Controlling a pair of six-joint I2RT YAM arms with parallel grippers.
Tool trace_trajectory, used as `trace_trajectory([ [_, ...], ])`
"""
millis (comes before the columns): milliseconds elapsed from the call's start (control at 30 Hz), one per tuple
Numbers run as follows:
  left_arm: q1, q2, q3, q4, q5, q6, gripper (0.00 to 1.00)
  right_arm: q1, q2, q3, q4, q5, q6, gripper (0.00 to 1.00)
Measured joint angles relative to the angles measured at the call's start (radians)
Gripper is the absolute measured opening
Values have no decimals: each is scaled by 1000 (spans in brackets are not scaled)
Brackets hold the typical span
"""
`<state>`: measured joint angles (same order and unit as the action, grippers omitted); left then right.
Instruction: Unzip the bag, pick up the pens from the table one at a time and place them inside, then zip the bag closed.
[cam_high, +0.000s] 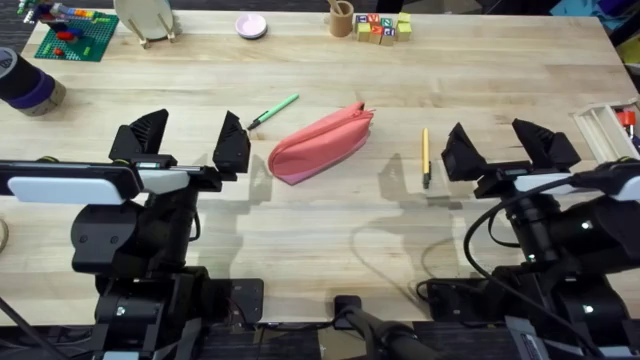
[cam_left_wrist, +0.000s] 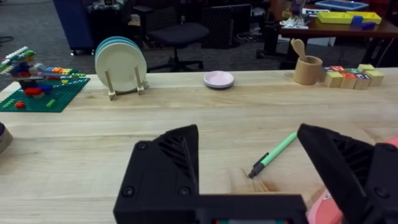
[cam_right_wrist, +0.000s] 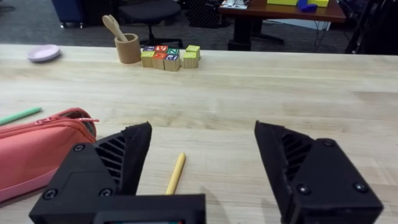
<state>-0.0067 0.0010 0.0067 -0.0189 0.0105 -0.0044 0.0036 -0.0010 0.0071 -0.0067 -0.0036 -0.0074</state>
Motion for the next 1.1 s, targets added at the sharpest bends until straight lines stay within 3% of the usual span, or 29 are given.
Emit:
trace_trajectory([
  [667, 0, 0, 4, 6, 0, 1, 994, 0, 0, 7, -22, 2, 0, 996],
  [833, 0, 1, 101, -164, -13, 1, 993, 0, 27, 106, -205, 13, 0, 996],
  [1100, 0, 123, 431, -455, -22, 1, 994, 0, 245, 442, -487, 18, 0, 996],
])
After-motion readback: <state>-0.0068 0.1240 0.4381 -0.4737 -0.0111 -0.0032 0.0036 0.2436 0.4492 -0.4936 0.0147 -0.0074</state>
